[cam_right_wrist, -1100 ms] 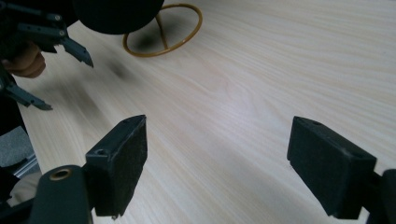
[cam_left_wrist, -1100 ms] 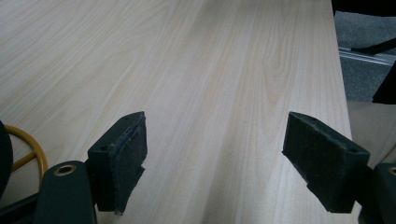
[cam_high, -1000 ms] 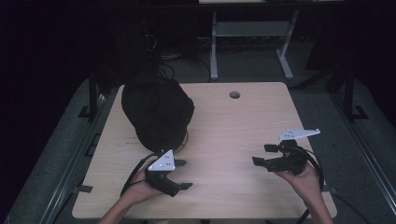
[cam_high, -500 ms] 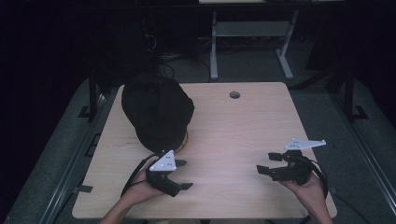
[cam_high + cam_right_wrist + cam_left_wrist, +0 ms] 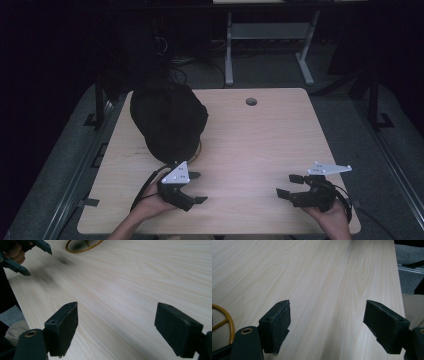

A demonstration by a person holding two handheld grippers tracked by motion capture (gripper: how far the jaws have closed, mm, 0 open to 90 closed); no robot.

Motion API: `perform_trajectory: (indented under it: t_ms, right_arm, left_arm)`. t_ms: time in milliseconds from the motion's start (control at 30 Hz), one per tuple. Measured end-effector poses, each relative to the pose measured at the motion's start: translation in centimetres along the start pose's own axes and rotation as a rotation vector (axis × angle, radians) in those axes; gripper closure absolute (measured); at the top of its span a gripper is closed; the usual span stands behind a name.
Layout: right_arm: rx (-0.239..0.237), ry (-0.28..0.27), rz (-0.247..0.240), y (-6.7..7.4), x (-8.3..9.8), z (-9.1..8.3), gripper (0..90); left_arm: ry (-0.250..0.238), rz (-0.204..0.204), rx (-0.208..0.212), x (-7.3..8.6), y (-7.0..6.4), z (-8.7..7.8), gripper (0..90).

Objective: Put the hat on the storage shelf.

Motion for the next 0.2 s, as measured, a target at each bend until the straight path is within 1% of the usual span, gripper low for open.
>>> perform_trajectory:
  t_ms: [67,200]
  right_arm:
    - [0.004,0.0,0.008,0.16,0.6,0.09,18.3]
    - [-0.025,-0.011,0.016,0.35,1.04,0.31,17.8]
  left_arm:
    - [-0.001,0.001,-0.001,-0.06,-0.02,0.06,21.4]
    - [0.002,-0.005,-0.004,-0.1,-0.06,0.05,21.4]
Point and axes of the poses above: each handheld gripper's, and its own axes: z roughly forward along the jaws, x roughly out of its underside, y roughly to its left, the point moved 4 cm from there along z, roughly forward along the jaws
